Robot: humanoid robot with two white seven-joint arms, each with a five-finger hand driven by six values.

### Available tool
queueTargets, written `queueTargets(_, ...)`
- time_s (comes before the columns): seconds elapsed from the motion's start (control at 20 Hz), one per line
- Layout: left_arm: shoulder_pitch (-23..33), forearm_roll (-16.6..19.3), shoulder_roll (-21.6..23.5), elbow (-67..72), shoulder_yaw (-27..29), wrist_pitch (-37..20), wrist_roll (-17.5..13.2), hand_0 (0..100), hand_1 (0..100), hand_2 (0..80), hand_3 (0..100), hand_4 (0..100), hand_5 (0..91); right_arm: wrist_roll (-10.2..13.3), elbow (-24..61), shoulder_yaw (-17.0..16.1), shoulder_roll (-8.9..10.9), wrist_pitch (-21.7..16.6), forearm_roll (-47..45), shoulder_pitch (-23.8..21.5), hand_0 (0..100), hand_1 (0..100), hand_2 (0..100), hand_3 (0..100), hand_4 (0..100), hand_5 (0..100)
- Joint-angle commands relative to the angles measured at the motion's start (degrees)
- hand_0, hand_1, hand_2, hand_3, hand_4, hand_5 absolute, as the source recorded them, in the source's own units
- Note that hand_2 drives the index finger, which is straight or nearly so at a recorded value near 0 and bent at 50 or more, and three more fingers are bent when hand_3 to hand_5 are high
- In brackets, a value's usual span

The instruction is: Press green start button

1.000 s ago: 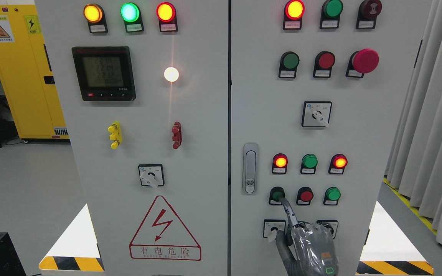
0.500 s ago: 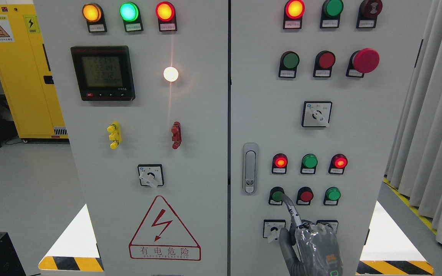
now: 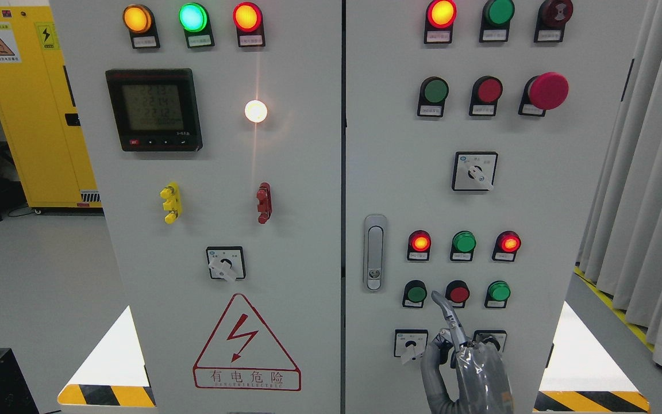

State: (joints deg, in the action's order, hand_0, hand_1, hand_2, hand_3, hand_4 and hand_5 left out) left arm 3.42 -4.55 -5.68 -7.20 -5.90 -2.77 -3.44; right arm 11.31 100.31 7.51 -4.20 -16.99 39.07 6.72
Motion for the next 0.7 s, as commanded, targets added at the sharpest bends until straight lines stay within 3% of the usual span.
queueTargets(0.0, 0.0, 0.0, 0.1, 0.0, 0.0, 0.0, 0.0, 12, 56, 0.0, 0, 0, 0.0, -3.8, 3.0, 3.0, 0.33, -2.8, -19.9, -4.5, 88, 82, 0, 29, 36, 37)
queueTargets(0.05, 0.0, 0.1, 0.0, 0.0, 0.0, 0.0, 0.0, 12, 56, 0.0, 0, 0, 0.0, -4.5, 3.2, 3.0, 0.33, -3.2, -22.0, -5.0, 88, 80, 0, 14, 20, 19)
queueTargets(0.1, 0.0, 0.0, 0.0, 0.0, 0.0, 0.0, 0.0, 12, 56, 0.0, 0, 0, 0.0, -4.5, 3.3, 3.0, 0.33, -3.6, -22.9, -5.4, 87, 78, 0, 8, 12, 11)
queueTargets(0.25, -0.1, 0.0, 0.1, 0.0, 0.0, 0.0, 0.0, 12, 56, 0.0, 0, 0, 0.0, -4.7, 3.3, 2.9, 0.33, -5.2, -24.3, -5.5, 88, 73, 0, 1, 4, 4)
queueTargets(0.65, -0.1, 0.1, 0.0, 0.0, -0.1, 0.0, 0.0, 12, 56, 0.0, 0, 0, 0.0, -4.9, 3.7, 3.0, 0.33, -5.6, -24.2, -6.1, 78, 71, 0, 0, 3, 0)
